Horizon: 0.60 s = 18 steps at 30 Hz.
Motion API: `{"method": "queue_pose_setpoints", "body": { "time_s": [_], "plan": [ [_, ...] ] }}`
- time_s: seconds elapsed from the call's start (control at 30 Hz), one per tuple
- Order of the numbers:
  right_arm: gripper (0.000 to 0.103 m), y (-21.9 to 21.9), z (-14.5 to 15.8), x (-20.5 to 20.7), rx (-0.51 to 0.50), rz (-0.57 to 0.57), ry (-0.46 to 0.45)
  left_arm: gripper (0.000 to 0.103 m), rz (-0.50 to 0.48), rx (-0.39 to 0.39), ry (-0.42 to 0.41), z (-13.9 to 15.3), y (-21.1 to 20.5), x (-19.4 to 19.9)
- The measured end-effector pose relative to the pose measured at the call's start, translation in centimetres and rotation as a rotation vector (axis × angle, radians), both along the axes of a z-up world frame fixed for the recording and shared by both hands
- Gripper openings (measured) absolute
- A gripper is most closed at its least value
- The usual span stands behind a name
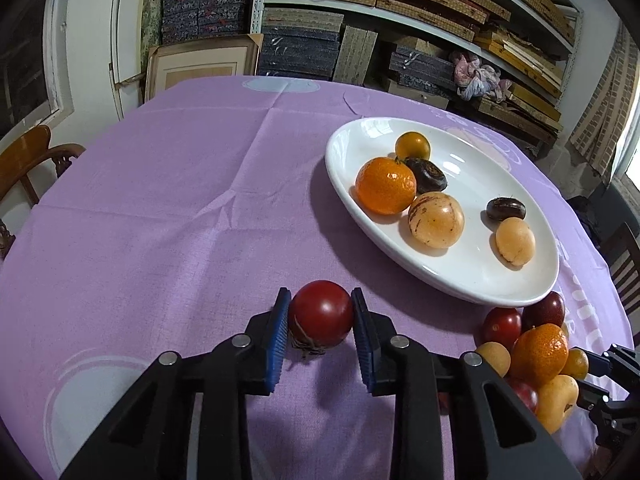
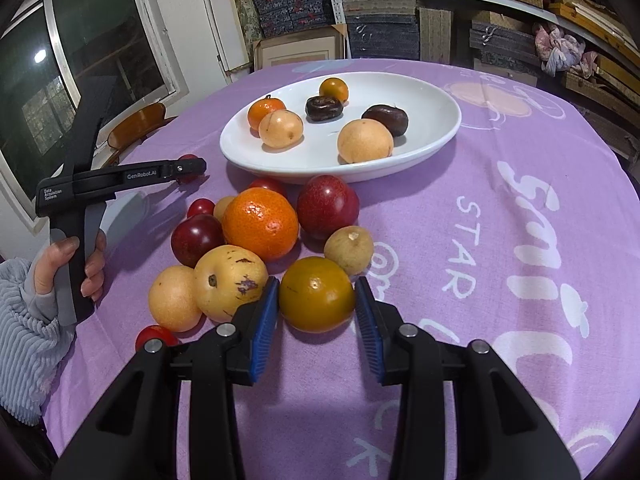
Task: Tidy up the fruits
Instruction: 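Lower the red tomato and dark yellow fruit onto the white plate, opening both grippers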
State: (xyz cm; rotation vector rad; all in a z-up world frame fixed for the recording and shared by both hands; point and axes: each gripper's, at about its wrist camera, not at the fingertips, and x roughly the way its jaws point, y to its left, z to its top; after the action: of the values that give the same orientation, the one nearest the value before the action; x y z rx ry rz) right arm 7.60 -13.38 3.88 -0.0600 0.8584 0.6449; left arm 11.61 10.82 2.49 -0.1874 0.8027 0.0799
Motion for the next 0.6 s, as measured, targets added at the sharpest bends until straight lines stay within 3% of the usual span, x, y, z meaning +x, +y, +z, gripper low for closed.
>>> {"method": "queue_pose_setpoints", "body": {
  "time_s": [0.07, 0.17, 0.27, 0.33, 0.43, 0.6],
  "plan": [
    [0.038, -0.4, 0.8, 0.0, 0.015, -0.023, -0.033, 0.03, 0.002, -0.013, -0.048, 1.7, -0.2, -0.9],
    [0.038, -1.0, 4.9, 0.9, 0.065, -0.042, -0.106, 0.03, -0.041, 0.028, -0.105, 5.4, -1.7, -0.6],
    [0.038, -0.2, 10.1, 3.4, 0.035, -0.058, -0.211, 0.031, -0.081, 0.076, -0.13, 9.1, -3.4, 2.1],
    [0.038, 0.9, 11.9, 6.2, 0.021, -0.074, -0.221, 0.031, -0.092, 0.099, -0.128, 10.3, -4.6, 4.7],
    [0.038, 3.0, 11.1, 11.4, -0.018, -0.101, -0.17, 0.031, -0.106, 0.11, -0.071, 9.3, -6.2, 8.4],
    [0.038, 5.3, 5.9, 18.1, -0.052, -0.139, -0.028, 0.031, -0.178, 0.108, 0.027, 4.1, -9.4, 11.2]
  ]
}}
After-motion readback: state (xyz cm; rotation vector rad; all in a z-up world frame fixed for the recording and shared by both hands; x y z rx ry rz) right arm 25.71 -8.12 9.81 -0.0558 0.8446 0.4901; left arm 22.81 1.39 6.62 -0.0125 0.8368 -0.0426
